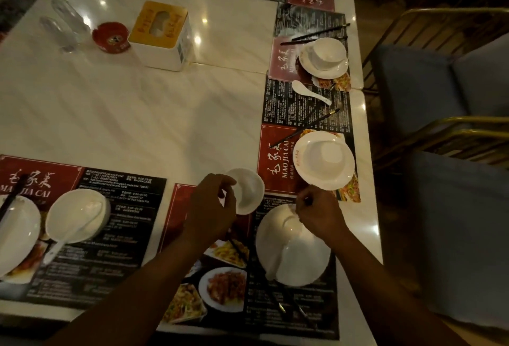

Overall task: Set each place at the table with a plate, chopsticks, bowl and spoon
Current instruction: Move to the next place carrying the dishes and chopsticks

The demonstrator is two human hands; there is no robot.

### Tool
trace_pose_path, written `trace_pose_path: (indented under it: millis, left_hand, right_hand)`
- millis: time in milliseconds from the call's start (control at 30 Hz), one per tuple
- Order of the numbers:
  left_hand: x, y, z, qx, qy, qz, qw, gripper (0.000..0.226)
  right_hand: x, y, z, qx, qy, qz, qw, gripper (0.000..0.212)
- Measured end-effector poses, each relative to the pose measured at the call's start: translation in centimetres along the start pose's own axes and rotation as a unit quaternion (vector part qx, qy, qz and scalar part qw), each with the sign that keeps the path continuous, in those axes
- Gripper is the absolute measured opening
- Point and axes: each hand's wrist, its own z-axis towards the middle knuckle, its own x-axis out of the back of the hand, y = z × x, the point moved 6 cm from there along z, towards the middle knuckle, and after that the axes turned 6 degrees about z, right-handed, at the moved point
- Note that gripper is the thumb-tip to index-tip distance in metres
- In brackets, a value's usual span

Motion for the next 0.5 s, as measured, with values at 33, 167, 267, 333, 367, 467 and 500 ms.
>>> trace_pose_path:
  millis: [33,167,267,333,367,467,500]
  left_hand:
    - [-0.6,0.8,-0.5,-0.025,-0.005,0.004,1.0,0.018]
    - [-3.1,1.5,-3.7,-0.02,-0.064,0.019,0.998,0.013]
    - [-4.4,0.6,-6.1,0.022,-0.115,0.053,0.992,0.011]
    - [-5.1,-0.1,-7.2,0.054,-0.145,0.054,0.987,0.013]
    - [-5.3,-0.4,-7.7,0.079,-0.155,0.052,0.983,0.013]
    - [-5.8,-1.1,-8.6,0.138,-0.172,0.046,0.974,0.015]
    - [-5.9,-1.1,-8.8,0.143,-0.175,0.043,0.973,0.016]
  right_hand:
    - [0.1,0.7,-0.6,0.0,-0.001,-0.018,1.0,0.01]
    - [-2.2,2.8,-4.0,-0.016,-0.056,-0.085,0.995,0.018]
    - [-4.1,3.6,-5.8,-0.042,-0.084,-0.087,0.992,0.042]
    - [-5.1,4.1,-6.2,-0.042,-0.076,-0.082,0.993,0.057]
    - [-5.4,4.1,-6.4,-0.038,-0.069,-0.082,0.993,0.061]
    - [-5.8,4.3,-6.6,-0.035,-0.06,-0.076,0.995,0.058]
    - [-5.9,4.3,-6.7,-0.04,-0.061,-0.067,0.995,0.053]
